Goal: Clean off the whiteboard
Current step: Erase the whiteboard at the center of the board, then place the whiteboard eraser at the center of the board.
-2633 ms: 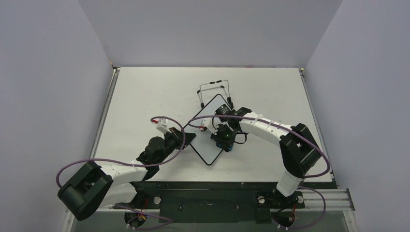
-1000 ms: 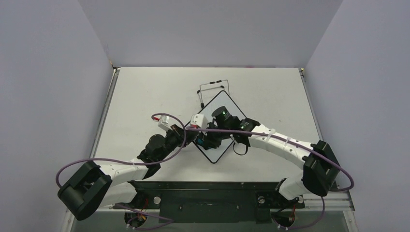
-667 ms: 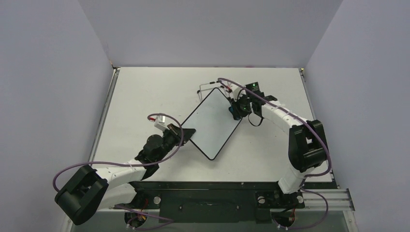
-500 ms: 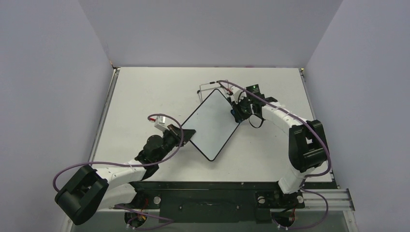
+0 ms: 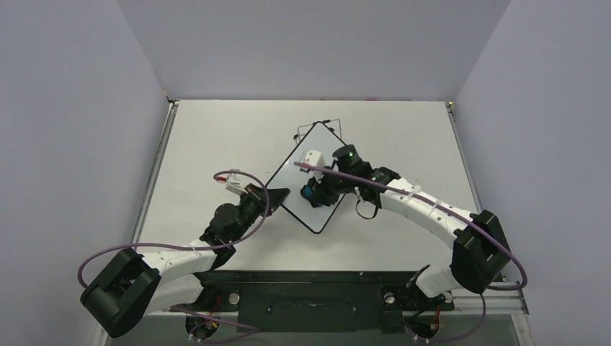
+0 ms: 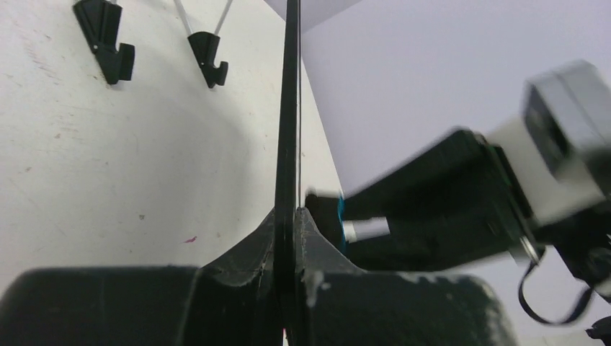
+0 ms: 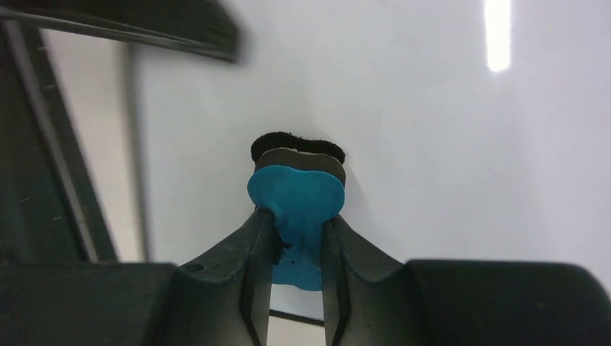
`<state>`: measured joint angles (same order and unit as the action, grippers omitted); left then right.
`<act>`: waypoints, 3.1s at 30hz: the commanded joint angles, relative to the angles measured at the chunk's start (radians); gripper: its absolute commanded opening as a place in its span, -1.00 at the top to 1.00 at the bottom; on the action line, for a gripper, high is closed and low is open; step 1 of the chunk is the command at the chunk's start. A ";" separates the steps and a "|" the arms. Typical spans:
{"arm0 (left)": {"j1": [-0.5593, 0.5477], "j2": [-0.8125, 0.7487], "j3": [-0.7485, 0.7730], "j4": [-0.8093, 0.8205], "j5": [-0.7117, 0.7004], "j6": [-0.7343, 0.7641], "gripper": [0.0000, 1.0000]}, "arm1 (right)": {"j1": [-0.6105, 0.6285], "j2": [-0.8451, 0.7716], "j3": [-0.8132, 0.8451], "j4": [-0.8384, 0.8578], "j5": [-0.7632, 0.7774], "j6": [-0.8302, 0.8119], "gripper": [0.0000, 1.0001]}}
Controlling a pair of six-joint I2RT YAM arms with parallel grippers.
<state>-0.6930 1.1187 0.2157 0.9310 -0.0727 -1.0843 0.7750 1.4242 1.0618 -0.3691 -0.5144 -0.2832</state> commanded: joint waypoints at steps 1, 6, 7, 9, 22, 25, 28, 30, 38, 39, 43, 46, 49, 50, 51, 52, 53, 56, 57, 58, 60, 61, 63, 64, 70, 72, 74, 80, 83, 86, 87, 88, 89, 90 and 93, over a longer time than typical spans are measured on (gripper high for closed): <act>0.007 -0.066 0.016 0.208 0.006 -0.069 1.00 | -0.286 0.103 0.018 0.051 0.099 -0.003 1.00; 0.010 -0.074 0.028 0.203 0.026 -0.079 1.00 | -0.458 0.187 0.099 0.012 0.145 -0.064 1.00; 0.011 -0.073 0.029 0.204 0.027 -0.082 1.00 | -0.457 0.186 0.095 0.002 0.134 -0.072 1.00; 0.013 -0.068 0.031 0.214 0.027 -0.086 1.00 | -0.420 0.164 0.063 -0.011 0.108 -0.089 1.00; 0.014 0.006 0.049 0.277 0.068 -0.114 1.00 | -0.036 0.030 0.095 0.063 0.028 0.064 1.00; 0.014 0.032 0.067 0.280 0.134 -0.110 1.00 | -0.112 0.157 0.228 0.035 0.074 0.086 1.00; 0.014 0.032 0.081 0.260 0.184 -0.097 1.00 | -0.233 0.278 0.396 -0.033 0.140 0.095 1.00; 0.015 0.023 0.081 0.247 0.194 -0.085 1.00 | -0.293 0.314 0.438 -0.060 0.189 0.094 1.00; 0.016 0.043 0.091 0.226 0.200 -0.053 1.00 | -0.272 0.262 0.314 -0.196 0.191 -0.100 1.00; 0.016 0.047 0.094 0.226 0.204 -0.049 1.00 | -0.213 0.247 0.305 -0.212 0.184 -0.120 1.00; 0.015 0.061 0.103 0.200 0.204 -0.033 1.00 | 0.002 0.217 0.326 -0.309 0.144 -0.197 1.00; 0.015 0.045 0.100 0.172 0.204 -0.023 1.00 | 0.077 0.222 0.355 -0.295 0.197 -0.148 1.00; 0.015 0.020 0.091 0.151 0.210 -0.013 1.00 | 0.008 0.271 0.396 -0.245 0.296 -0.077 1.00; 0.015 0.003 0.090 0.138 0.210 -0.011 1.00 | -0.024 0.281 0.402 -0.239 0.302 -0.039 1.00; 0.015 -0.013 0.087 0.125 0.211 -0.007 1.00 | -0.095 0.307 0.416 -0.234 0.308 -0.024 1.00; 0.015 -0.021 0.085 0.119 0.211 -0.005 1.00 | -0.132 0.319 0.422 -0.233 0.315 -0.008 1.00; 0.015 -0.037 0.081 0.111 0.210 -0.001 1.00 | -0.202 0.341 0.427 -0.231 0.335 -0.006 1.00; 0.015 -0.058 0.079 0.102 0.214 0.007 1.00 | -0.371 0.374 0.424 -0.241 0.344 -0.003 1.00; 0.016 -0.065 0.078 0.100 0.214 0.009 1.00 | -0.399 0.374 0.420 -0.255 0.318 -0.006 1.00; 0.017 -0.069 0.077 0.098 0.212 0.012 1.00 | -0.455 0.365 0.402 -0.261 0.292 -0.016 1.00; 0.025 -0.080 0.075 0.083 0.207 0.019 1.00 | -0.527 0.304 0.348 -0.270 0.188 -0.039 1.00; 0.028 -0.093 0.074 0.061 0.205 0.029 1.00 | -0.551 0.243 0.329 -0.275 0.115 -0.055 1.00; 0.040 -0.115 0.075 0.024 0.199 0.046 1.00 | -0.618 0.144 0.267 -0.280 0.026 -0.073 1.00; 0.053 -0.122 0.079 0.013 0.203 0.059 1.00 | -0.665 0.086 0.231 -0.282 -0.016 -0.079 1.00; 0.129 -0.213 0.166 -0.185 0.271 0.184 1.00 | -0.852 0.017 0.131 -0.403 0.072 -0.216 1.00; 0.161 -0.261 0.212 -0.319 0.299 0.251 1.00 | -0.913 0.034 0.104 -0.420 0.121 -0.257 1.00; 0.199 -0.295 0.260 -0.404 0.336 0.318 1.00 | -0.984 0.058 0.071 -0.425 0.133 -0.269 0.98; 0.353 -0.294 0.412 -0.508 0.495 0.422 1.00 | -1.090 0.136 -0.008 -0.416 0.179 -0.322 0.88; 0.436 -0.245 0.471 -0.478 0.599 0.411 1.00 | -1.097 0.142 -0.045 -0.386 0.193 -0.314 0.78; 0.480 -0.173 0.492 -0.403 0.661 0.391 1.00 | -1.097 0.144 -0.064 -0.352 0.198 -0.299 0.70; 0.494 -0.156 0.508 -0.390 0.684 0.388 1.00 | -1.097 0.149 -0.068 -0.349 0.201 -0.297 0.67; 0.498 -0.125 0.514 -0.368 0.692 0.386 1.00 | -1.096 0.151 -0.072 -0.345 0.200 -0.295 0.61; 0.503 -0.108 0.532 -0.356 0.703 0.389 1.00 | -1.095 0.156 -0.074 -0.341 0.203 -0.295 0.58; 0.504 -0.074 0.544 -0.339 0.710 0.396 1.00 | -1.094 0.158 -0.076 -0.339 0.206 -0.296 0.48; 0.506 -0.009 0.617 -0.326 0.742 0.436 1.00 | -1.092 0.141 -0.078 -0.355 0.200 -0.312 0.22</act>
<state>-0.1940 1.0565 0.6964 0.4313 0.5728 -0.6876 -0.3199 1.5883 0.9901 -0.7406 -0.3214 -0.5720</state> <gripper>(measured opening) 0.020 0.323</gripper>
